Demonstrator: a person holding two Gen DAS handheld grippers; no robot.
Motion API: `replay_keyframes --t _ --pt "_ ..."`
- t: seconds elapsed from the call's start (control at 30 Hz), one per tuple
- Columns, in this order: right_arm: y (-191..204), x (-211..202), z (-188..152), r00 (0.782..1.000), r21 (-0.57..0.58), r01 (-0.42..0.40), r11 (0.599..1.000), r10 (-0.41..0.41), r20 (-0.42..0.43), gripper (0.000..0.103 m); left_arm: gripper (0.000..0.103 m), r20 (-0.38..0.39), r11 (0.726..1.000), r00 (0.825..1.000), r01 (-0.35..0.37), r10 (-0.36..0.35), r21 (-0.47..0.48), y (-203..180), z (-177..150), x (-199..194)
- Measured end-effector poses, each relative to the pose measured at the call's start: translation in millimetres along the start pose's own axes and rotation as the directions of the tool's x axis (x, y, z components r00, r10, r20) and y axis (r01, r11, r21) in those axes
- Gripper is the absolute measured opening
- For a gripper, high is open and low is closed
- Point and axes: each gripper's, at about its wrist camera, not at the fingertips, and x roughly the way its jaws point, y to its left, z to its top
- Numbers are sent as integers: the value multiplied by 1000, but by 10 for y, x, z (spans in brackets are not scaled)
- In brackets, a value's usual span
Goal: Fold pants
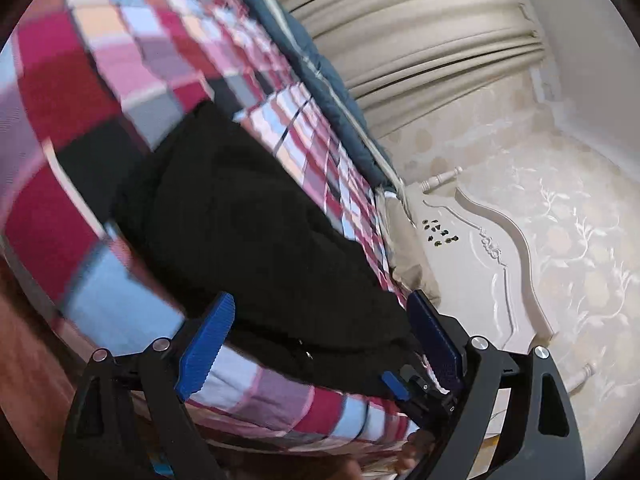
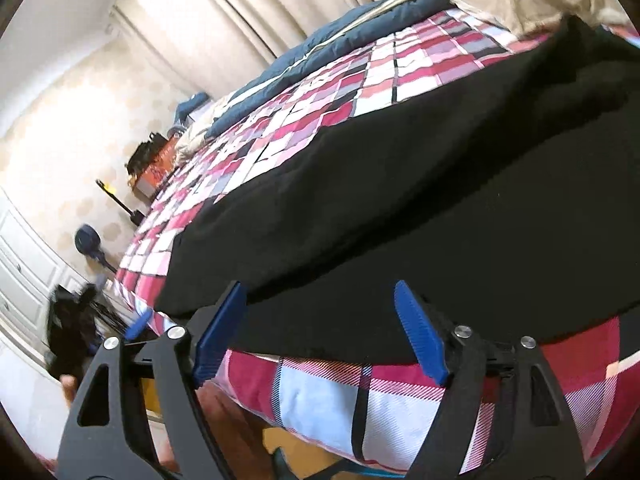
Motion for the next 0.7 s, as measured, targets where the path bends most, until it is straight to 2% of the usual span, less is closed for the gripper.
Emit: replay_keyframes --t 0.1,0.33,0.43,0.57,0.7 --pt "-26 -19 -11 1000 10 1 1000 -1 5 77 86 -21 997 1000 21 -22 -71 74 -64 128" --pt "-50 -33 -24 1000 23 -8 1000 8 13 78 86 -57 995 998 -6 0 -101 145 -195 299" --pt "-83 -23 -15 1000 29 -11 1000 11 14 78 86 -15 992 1000 -10 8 -124 226 -136 248" --pt "-110 -47 -20 1000 41 -15 999 14 22 78 86 83 993 994 -59 68 -104 262 53 100" --pt "-195 -78 82 999 77 -20 997 16 46 78 85 125 988 988 -79 96 -134 391 200 24"
